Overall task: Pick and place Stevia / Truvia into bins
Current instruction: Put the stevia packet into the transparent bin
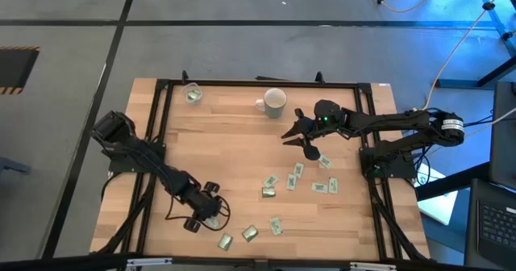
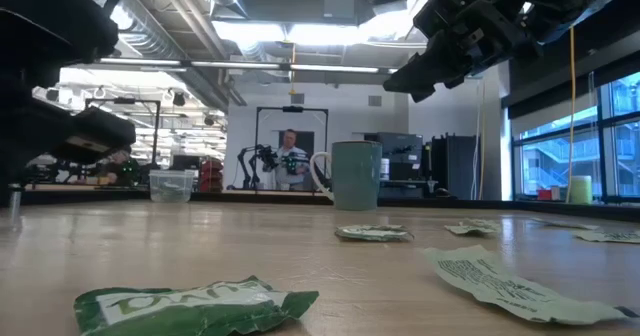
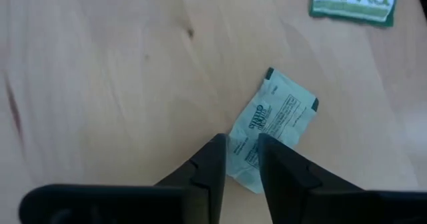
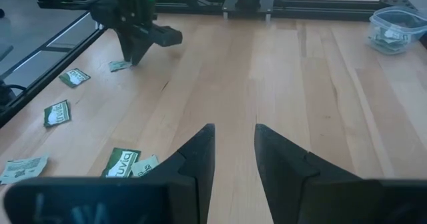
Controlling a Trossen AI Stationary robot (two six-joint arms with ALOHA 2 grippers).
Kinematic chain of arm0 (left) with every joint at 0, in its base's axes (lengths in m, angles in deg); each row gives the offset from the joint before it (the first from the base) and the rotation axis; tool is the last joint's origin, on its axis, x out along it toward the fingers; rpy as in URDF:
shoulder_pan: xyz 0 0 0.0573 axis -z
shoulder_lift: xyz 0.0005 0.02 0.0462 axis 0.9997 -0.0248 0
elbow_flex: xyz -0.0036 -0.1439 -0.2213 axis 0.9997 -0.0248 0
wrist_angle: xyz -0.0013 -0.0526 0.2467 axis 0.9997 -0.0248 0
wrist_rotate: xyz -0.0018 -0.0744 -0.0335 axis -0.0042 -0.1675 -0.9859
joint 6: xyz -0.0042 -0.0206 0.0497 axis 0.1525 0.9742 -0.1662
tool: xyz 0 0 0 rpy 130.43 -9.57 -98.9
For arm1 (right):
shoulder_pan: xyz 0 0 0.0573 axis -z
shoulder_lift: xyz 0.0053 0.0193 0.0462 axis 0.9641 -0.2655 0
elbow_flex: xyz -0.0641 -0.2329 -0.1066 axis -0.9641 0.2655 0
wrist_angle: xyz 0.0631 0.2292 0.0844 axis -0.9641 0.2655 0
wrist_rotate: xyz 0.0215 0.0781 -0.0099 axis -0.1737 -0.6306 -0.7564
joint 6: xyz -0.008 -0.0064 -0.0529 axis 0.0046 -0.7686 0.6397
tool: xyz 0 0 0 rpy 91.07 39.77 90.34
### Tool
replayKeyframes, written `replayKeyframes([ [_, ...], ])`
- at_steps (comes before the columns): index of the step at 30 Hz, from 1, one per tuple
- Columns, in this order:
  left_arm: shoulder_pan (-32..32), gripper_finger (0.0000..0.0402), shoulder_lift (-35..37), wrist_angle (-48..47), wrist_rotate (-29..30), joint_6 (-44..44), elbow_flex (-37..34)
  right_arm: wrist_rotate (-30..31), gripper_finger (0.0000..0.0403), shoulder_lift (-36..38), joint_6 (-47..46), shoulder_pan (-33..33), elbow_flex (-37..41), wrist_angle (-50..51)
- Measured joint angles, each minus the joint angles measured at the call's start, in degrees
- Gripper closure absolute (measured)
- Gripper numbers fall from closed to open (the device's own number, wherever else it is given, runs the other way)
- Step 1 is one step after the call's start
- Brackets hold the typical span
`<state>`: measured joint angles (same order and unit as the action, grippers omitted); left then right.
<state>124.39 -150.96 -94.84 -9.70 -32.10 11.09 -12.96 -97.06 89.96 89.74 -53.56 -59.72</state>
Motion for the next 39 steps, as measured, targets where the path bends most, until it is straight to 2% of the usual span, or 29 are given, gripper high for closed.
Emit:
replayKeyframes([
  [8,2.6,0.0344,-2.7,0.4,5.5,-0.1,0.3,0.0,0.0293,0.0,0.0,0.0,0.0,0.0],
  [14,2.7,0.0373,-2.5,0.5,6.1,-1.3,0.3,0.0,0.0293,0.0,0.1,0.0,0.0,0.0],
  [18,1.9,0.0394,-0.1,-1.1,7.5,-1.2,-0.3,0.0,0.0293,0.0,0.1,0.0,0.0,0.0],
  [24,-1.4,0.0398,7.0,-6.1,11.4,1.6,-0.6,0.0,0.0293,0.0,0.2,0.0,0.0,0.0],
  [27,-3.8,0.0398,11.0,-10.1,16.0,3.1,-0.6,0.0,0.0293,0.0,0.2,0.0,0.0,0.0],
  [31,-8.7,0.0398,17.2,-14.8,25.7,6.6,-0.5,0.0,0.0293,0.0,0.3,0.0,0.0,0.0],
  [36,-18.2,0.0398,24.8,-24.1,40.5,16.8,-0.5,0.0,0.0293,0.0,1.1,0.0,0.0,0.0],
  [39,-25.3,0.0398,28.7,-27.9,46.8,18.5,-0.5,0.0,0.0293,0.0,3.3,0.0,0.0,0.0],
])
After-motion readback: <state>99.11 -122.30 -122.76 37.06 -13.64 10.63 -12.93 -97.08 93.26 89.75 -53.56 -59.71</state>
